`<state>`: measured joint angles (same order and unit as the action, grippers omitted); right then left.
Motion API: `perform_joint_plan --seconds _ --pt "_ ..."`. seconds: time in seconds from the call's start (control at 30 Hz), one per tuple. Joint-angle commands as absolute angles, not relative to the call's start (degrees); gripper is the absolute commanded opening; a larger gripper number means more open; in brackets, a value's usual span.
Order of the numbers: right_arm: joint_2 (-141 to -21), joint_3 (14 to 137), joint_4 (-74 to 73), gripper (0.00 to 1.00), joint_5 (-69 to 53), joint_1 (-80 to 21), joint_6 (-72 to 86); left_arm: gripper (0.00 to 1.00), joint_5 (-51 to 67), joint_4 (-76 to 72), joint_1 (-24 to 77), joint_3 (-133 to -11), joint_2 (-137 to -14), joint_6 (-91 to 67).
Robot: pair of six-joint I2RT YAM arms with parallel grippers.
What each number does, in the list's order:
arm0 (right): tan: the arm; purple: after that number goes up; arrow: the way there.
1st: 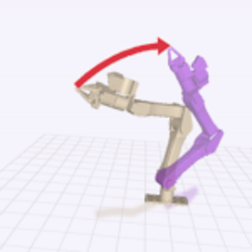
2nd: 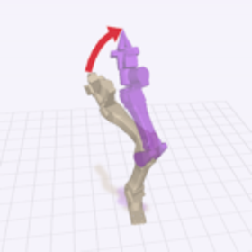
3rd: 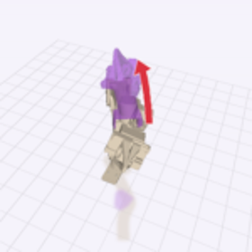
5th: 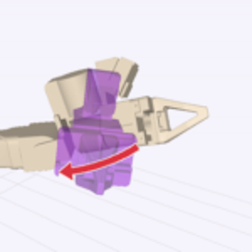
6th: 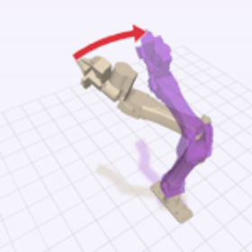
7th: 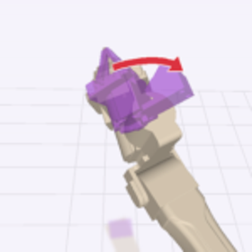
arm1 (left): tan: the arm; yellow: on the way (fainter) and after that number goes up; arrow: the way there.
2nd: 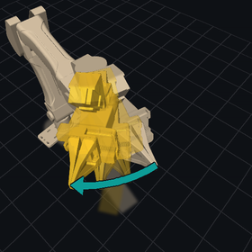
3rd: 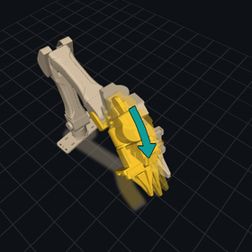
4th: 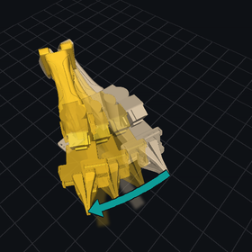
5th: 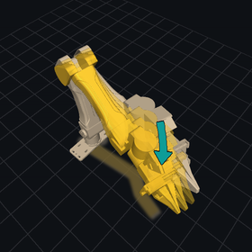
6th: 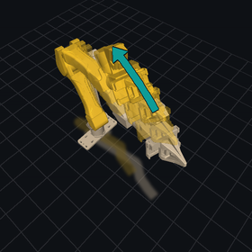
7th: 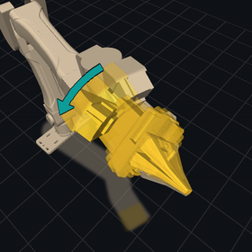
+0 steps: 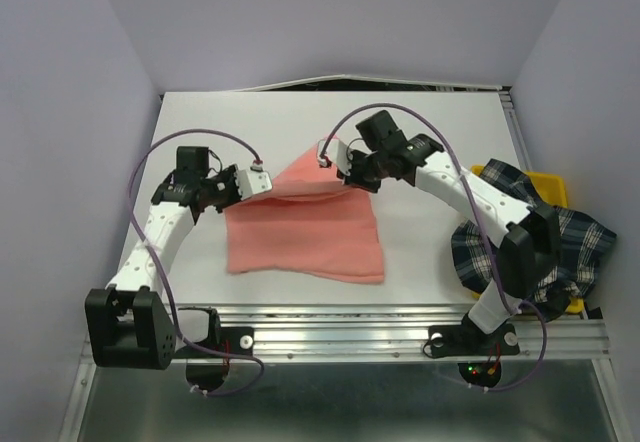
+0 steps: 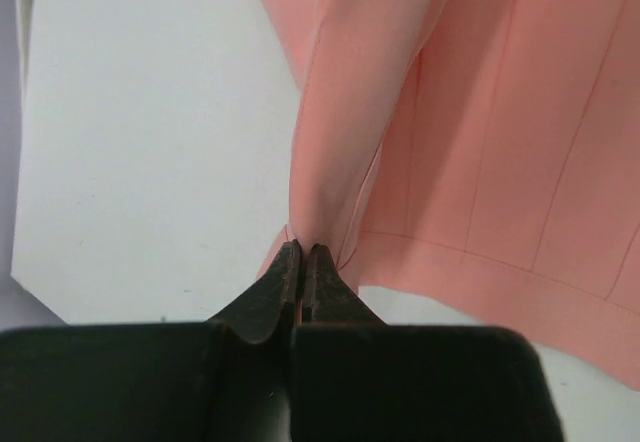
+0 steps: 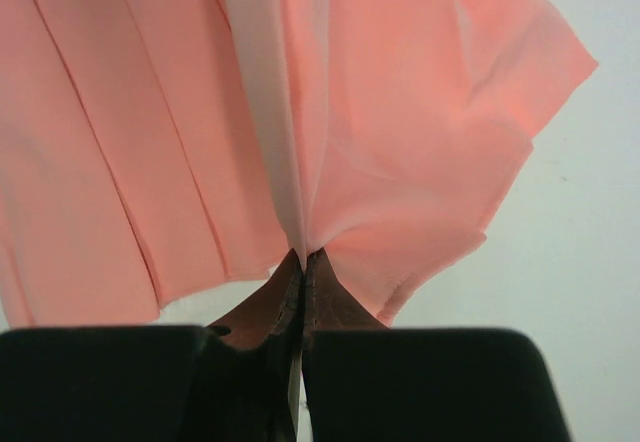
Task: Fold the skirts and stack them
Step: Fold the skirt
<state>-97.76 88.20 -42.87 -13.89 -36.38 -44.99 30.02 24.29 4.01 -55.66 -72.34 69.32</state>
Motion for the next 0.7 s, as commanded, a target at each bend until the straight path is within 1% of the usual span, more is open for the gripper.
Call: perform_joint_plan --seconds 0.0,0.07,0.1,0.27,0.33,0.43,0.47,0.6,0.67 --pt "-92.8 81.2 -45.1 0.01 -14.3 -37.2 -40.2 0.0 30.2 28.8 4.5 -46.7 -67.5 75.4" --pt "-92.0 76.6 -43.7 0.01 -15.3 -38.5 -39.2 0.0 29.3 30.3 5.7 -43.8 -67.4 75.6" --pt "-91.9 72.2 -42.5 0.01 -16.3 -39.0 -39.2 0.0 28.3 31.2 7.5 -40.9 -67.4 75.5" --pt "-93.9 64.2 -40.3 0.01 -18.6 -39.6 -39.5 0.0 23.3 28.2 15.3 -33.1 -68.5 70.3" --pt "-96.1 60.6 -37.6 0.01 -19.6 -39.6 -38.2 0.0 22.2 27.8 16.6 -32.7 -72.9 67.8" --pt "-100.5 59.1 -32.9 0.01 -18.8 -39.6 -36.2 0.0 21.2 27.4 16.6 -34.4 -76.9 65.6" --pt "-101.9 59.1 -31.7 0.01 -16.5 -39.6 -35.0 0.0 20.7 27.2 16.6 -35.0 -77.9 64.0" --pt "-109.1 63.2 -27.4 0.01 -13.1 -36.4 -34.7 0.0 19.6 24.2 16.5 -37.6 -82.5 58.1" --pt "-113.4 68.9 -26.5 0.01 -10.7 -33.4 -35.6 0.0 18.9 22.4 16.4 -39.5 -85.0 55.1"
